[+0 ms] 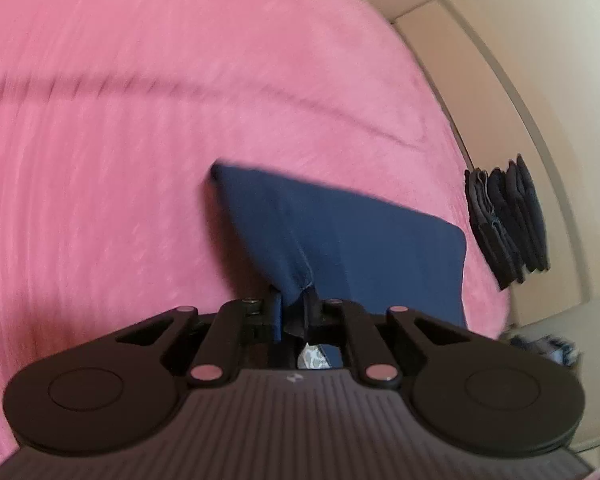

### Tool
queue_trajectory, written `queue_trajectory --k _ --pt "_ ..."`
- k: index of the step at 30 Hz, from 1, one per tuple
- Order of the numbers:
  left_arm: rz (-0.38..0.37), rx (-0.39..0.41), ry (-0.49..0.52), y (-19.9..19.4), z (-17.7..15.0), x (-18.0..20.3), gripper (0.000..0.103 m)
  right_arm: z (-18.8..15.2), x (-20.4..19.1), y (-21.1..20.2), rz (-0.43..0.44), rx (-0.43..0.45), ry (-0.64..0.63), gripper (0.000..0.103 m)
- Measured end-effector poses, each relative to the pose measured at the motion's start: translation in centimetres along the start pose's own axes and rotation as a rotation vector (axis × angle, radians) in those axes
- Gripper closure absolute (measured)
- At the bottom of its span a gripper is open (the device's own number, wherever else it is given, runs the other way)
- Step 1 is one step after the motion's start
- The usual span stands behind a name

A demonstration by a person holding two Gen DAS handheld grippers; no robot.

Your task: Fold clothes

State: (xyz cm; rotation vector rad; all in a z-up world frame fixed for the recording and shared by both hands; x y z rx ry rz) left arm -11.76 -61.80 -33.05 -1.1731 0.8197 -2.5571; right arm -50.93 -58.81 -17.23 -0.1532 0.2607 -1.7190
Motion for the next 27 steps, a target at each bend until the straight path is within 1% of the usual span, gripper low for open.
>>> queue_trajectory --k 2,4,7,9,12,15,19,21,23,24,25,27 --pt "-0.025 0.049 0.063 -1.2 0.8 3.8 0.097 0.2 2.9 -1.6 -0.025 0.042 0.168 0.098" --pt "-0.054 0.081 0.136 -1.7 1.5 8.3 0.097 0.3 5.9 -3.6 -0.053 0.088 0.325 0.098" --pt "-0.096 0.087 0.229 -0.5 2.0 15.1 0.097 -0.2 9.9 -6.9 -0.12 0.151 0.483 0.098" --pt "-0.114 0.065 0.268 1.8 1.7 18.4 0.097 -0.8 12.2 -9.2 -0.175 0.188 0.56 0.098" --pt "-0.107 -0.001 0.298 6.7 0.0 20.6 0.097 -2.9 15.2 -12.0 -0.266 0.221 0.681 0.098" --pt "-0.099 -0.068 0.328 11.7 -1.6 22.8 0.097 -6.0 17.9 -13.5 -0.346 0.213 0.82 0.098" --pt "-0.09 -0.156 0.367 18.3 -3.9 25.7 0.097 -8.5 20.0 -14.6 -0.39 0.198 0.928 0.098" --pt "-0.085 -0.201 0.387 21.5 -5.0 27.1 0.096 -8.8 20.6 -15.1 -0.397 0.202 0.95 0.098" --pt "-0.08 -0.245 0.406 24.8 -6.1 28.6 0.092 -8.7 20.9 -15.5 -0.389 0.2 0.962 0.098" --pt "-0.077 -0.268 0.416 26.4 -6.6 29.3 0.091 -8.7 20.7 -15.3 -0.385 0.197 0.961 0.098" --pt "-0.085 -0.274 0.418 27.1 -6.7 29.8 0.089 -9.0 20.6 -15.2 -0.384 0.192 0.963 0.098" --pt "-0.116 -0.248 0.405 26.2 -5.8 30.1 0.085 -9.3 20.4 -15.2 -0.381 0.188 0.982 0.098"
Point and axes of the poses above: each gripper's, at about its wrist camera, not at the fingertips, and y roughly the way its jaws point, x to its right, z to its top, the point moved 4 cm from there along y, roughly the way its jaws point, and after that the axes turned 12 degrees about x, right-handed, at the moved point
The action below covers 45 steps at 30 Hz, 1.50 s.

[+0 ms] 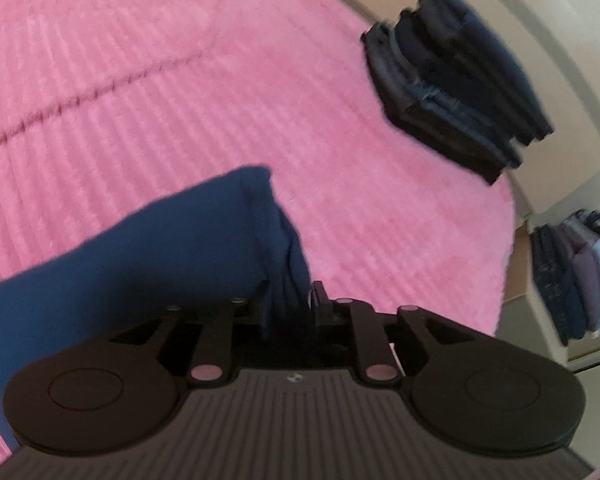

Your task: Fold clothes

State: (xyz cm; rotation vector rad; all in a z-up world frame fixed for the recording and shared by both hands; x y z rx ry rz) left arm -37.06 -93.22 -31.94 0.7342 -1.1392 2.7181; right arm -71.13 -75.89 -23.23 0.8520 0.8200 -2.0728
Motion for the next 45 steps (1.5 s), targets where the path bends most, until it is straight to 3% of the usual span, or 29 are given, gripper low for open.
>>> queue_trajectory --k 2,4,8,13,16,20,21,22,23,24,25,28,31,32,34,36,37,39,45 --pt "-0.018 0.052 -0.009 -1.9 0.8 -0.2 0.076 0.0 0.5 -0.1 -0.004 0.0 0.045 0.098" --pt "-0.014 0.102 -0.014 -4.1 1.4 -0.6 0.073 -0.1 0.7 -0.8 -0.025 0.013 0.073 0.098" --pt "0.071 0.157 0.054 -8.5 0.7 -2.2 0.069 0.9 1.5 -1.7 -0.071 0.051 0.097 0.098" --pt "0.201 0.167 0.268 -13.8 -5.3 -2.6 0.069 2.2 2.5 -4.0 -0.17 0.081 0.084 0.098" --pt "0.219 0.161 0.439 -16.6 -10.9 -0.6 0.068 3.0 2.4 -6.0 -0.209 0.105 0.051 0.098" --pt "0.206 0.163 0.639 -18.8 -18.1 3.6 0.064 3.9 2.2 -8.8 -0.199 0.135 0.034 0.097" --pt "0.201 0.165 0.683 -18.8 -19.7 4.8 0.063 4.0 2.3 -9.4 -0.2 0.138 0.039 0.088" --pt "0.194 0.17 0.732 -18.8 -21.1 6.1 0.061 4.0 2.5 -9.9 -0.203 0.143 0.048 0.073" --pt "0.187 0.176 0.784 -18.6 -22.5 7.4 0.057 3.8 2.7 -10.2 -0.213 0.147 0.059 0.023" --pt "0.183 0.182 0.839 -18.3 -23.7 8.6 0.056 3.7 2.8 -10.1 -0.204 0.145 0.067 0.001" --pt "0.183 0.185 0.898 -17.7 -24.7 9.9 0.052 3.6 2.9 -9.9 -0.194 0.144 0.075 0.001" --pt "0.193 0.173 1.071 -15.1 -27.3 12.9 0.049 3.1 3.2 -8.4 -0.157 0.109 0.127 0.001" --pt "0.209 0.18 1.268 -12.4 -29.4 15.0 0.045 3.1 4.5 -6.1 -0.11 0.079 0.274 0.001" --pt "0.213 0.18 1.314 -11.5 -29.8 15.5 0.044 3.3 5.0 -5.4 -0.091 0.07 0.321 0.006" --pt "0.219 0.178 1.398 -9.9 -30.5 16.0 0.044 3.5 5.8 -4.2 -0.068 0.043 0.391 0.026" --pt "0.236 0.183 1.451 -8.7 -30.9 16.2 0.044 3.9 6.2 -3.4 -0.101 0.001 0.411 0.078" --pt "0.235 0.183 1.461 -8.3 -31.0 16.2 0.044 4.2 6.1 -3.3 -0.109 -0.011 0.405 0.091" --pt "0.232 0.188 1.48 -7.8 -31.3 16.2 0.043 4.6 5.8 -3.5 -0.094 -0.018 0.402 0.099" --pt "0.289 0.216 1.489 -6.4 -30.8 16.5 0.038 6.3 4.2 -4.2 -0.015 -0.009 0.42 0.1"
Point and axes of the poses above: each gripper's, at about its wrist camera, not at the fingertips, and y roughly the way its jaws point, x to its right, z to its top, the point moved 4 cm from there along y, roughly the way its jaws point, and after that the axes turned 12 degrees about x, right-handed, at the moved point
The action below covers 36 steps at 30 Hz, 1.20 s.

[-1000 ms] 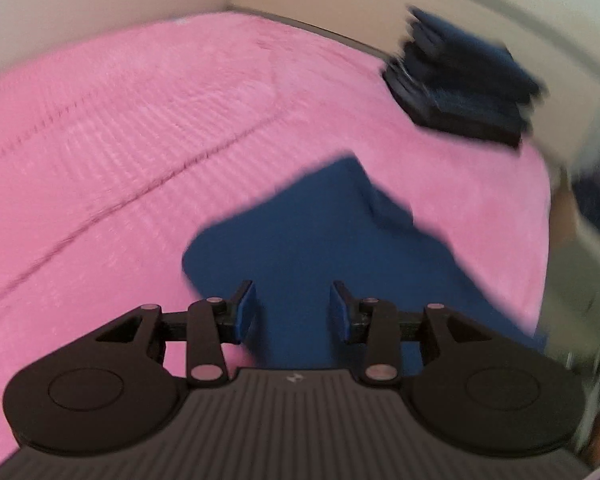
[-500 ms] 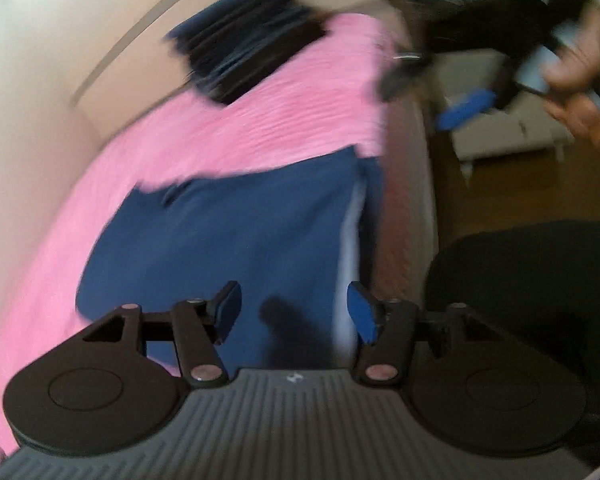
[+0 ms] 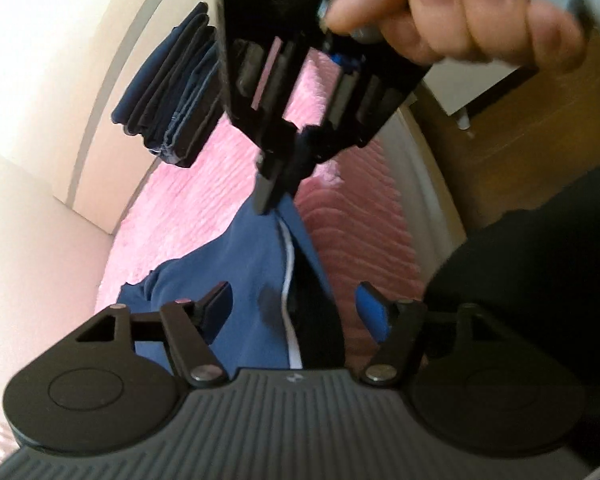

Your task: Fold clothes

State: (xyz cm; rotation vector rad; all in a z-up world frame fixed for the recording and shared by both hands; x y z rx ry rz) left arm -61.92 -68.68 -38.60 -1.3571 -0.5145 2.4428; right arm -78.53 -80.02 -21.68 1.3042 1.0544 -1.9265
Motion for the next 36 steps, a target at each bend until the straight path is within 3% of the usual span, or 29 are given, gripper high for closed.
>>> queue_trajectory --k 4,6,7,8,9,13,14,15,16,17,19,23,25,30,34,35,36 --pt "0.048 -0.018 0.002 1.1 0.5 -0.2 0.038 0.3 -2.4 0.1 0.052 -0.015 -0.028 0.103" --pt "0.083 -0.046 -0.002 1.5 0.7 -0.7 0.042 0.4 -3.9 0.1 0.064 -0.026 -0.104 0.102" --pt "0.102 -0.063 -0.004 1.7 0.8 -1.0 0.058 0.5 -4.7 0.1 0.071 -0.031 -0.142 0.102" --pt "0.12 -0.08 -0.007 1.8 0.9 -1.3 0.083 0.4 -5.3 0.2 0.085 -0.039 -0.19 0.102" --pt "0.135 -0.089 -0.022 1.8 1.0 -1.8 0.091 0.3 -6.0 0.2 0.099 -0.046 -0.237 0.102" --pt "0.183 -0.071 -0.167 0.5 0.6 -5.7 0.093 0.1 -7.8 0.5 0.142 -0.041 -0.495 0.098" --pt "0.198 -0.055 -0.229 -0.2 0.4 -7.2 0.093 0.1 -8.2 0.6 0.152 -0.036 -0.564 0.075" --pt "0.216 -0.038 -0.301 -1.2 0.0 -8.9 0.093 0.0 -8.6 0.7 0.161 -0.032 -0.634 0.023" --pt "0.234 -0.023 -0.384 -2.4 -0.7 -10.7 0.093 0.0 -9.1 0.7 0.171 -0.027 -0.704 0.004" --pt "0.251 -0.01 -0.477 -3.7 -1.8 -12.7 0.094 -0.1 -9.5 0.8 0.18 -0.023 -0.773 0.0" --pt "0.281 0.017 -0.606 -6.2 -3.9 -15.7 0.094 -1.4 -10.2 1.9 0.198 -0.036 -1.001 0.0" --pt "0.306 0.024 -0.686 -9.6 -6.8 -18.0 0.094 -6.6 -11.3 6.2 0.25 -0.105 -1.626 0.0" --pt "0.318 0.028 -0.726 -11.3 -8.3 -19.2 0.094 -9.2 -11.0 8.9 0.31 -0.158 -1.845 0.0" --pt "0.334 0.035 -0.795 -14.8 -11.0 -21.5 0.094 -15.5 -10.2 13.8 0.499 -0.24 -2.216 0.0" --pt "0.315 0.035 -0.765 -15.8 -12.2 -20.5 0.094 -17.3 -10.7 16.7 0.544 -0.221 -2.358 0.001" --pt "0.311 0.035 -0.759 -16.0 -12.4 -20.3 0.094 -17.4 -11.2 16.1 0.538 -0.234 -2.353 0.009" --pt "0.308 0.035 -0.753 -16.2 -12.7 -20.2 0.094 -17.6 -11.7 15.6 0.532 -0.248 -2.348 0.041"
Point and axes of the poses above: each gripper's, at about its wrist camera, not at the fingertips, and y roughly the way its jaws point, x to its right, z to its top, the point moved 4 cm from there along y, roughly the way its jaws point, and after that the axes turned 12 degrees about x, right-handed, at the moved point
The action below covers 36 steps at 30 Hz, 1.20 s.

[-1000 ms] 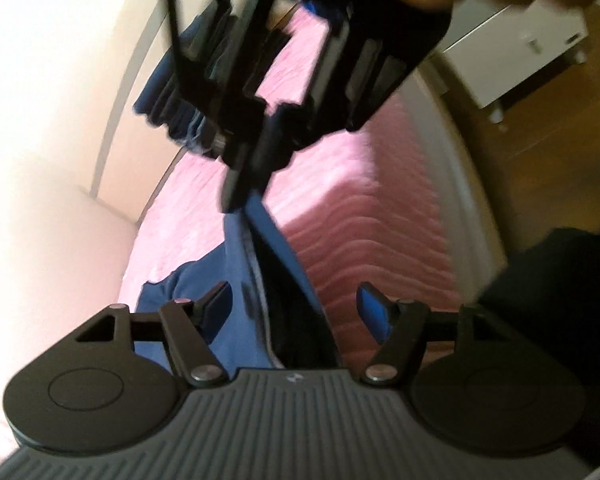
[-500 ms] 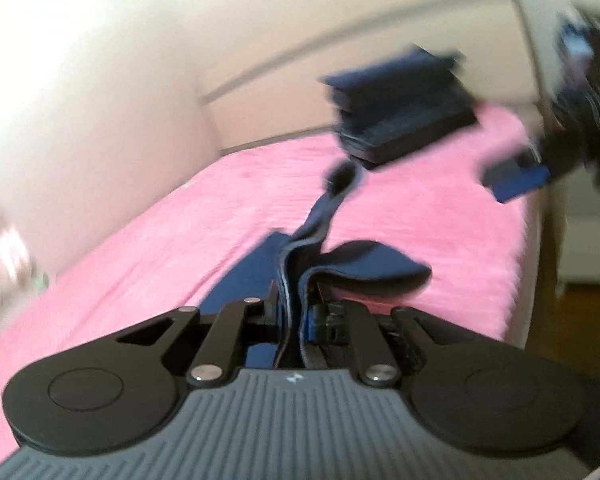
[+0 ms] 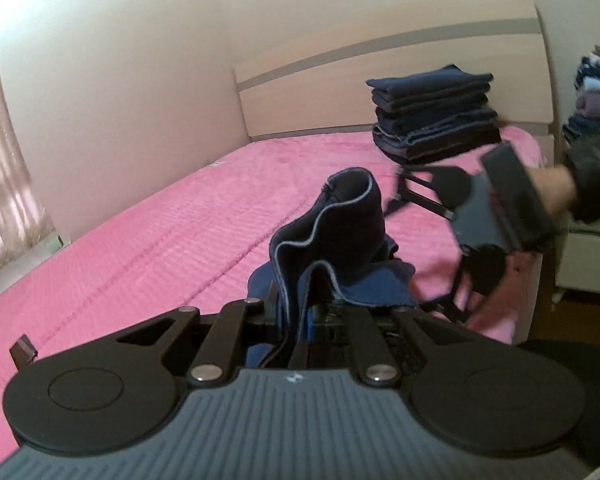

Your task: Fold clothes

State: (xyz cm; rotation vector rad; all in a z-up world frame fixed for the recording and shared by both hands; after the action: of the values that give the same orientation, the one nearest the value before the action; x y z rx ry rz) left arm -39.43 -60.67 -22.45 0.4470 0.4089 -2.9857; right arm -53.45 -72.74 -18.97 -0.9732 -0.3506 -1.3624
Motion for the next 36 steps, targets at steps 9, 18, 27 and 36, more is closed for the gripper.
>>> queue_trajectory --k 9,18,27,36 --pt "0.008 0.073 -0.023 -5.1 -0.3 -1.0 0.095 5.5 0.7 -4.0 0.065 -0.06 0.064 0.085" --pt "0.023 0.15 -0.237 -14.3 2.1 -2.6 0.095 15.5 2.9 -9.5 0.264 -0.136 0.089 0.085" --pt "0.168 -0.085 -0.753 -10.5 -9.5 -10.9 0.094 12.4 4.0 9.0 0.355 -0.185 0.203 0.035" --pt "0.313 -0.279 -1.029 -6.7 -20.3 -18.2 0.095 2.3 9.8 10.9 0.133 -0.107 1.143 0.034"
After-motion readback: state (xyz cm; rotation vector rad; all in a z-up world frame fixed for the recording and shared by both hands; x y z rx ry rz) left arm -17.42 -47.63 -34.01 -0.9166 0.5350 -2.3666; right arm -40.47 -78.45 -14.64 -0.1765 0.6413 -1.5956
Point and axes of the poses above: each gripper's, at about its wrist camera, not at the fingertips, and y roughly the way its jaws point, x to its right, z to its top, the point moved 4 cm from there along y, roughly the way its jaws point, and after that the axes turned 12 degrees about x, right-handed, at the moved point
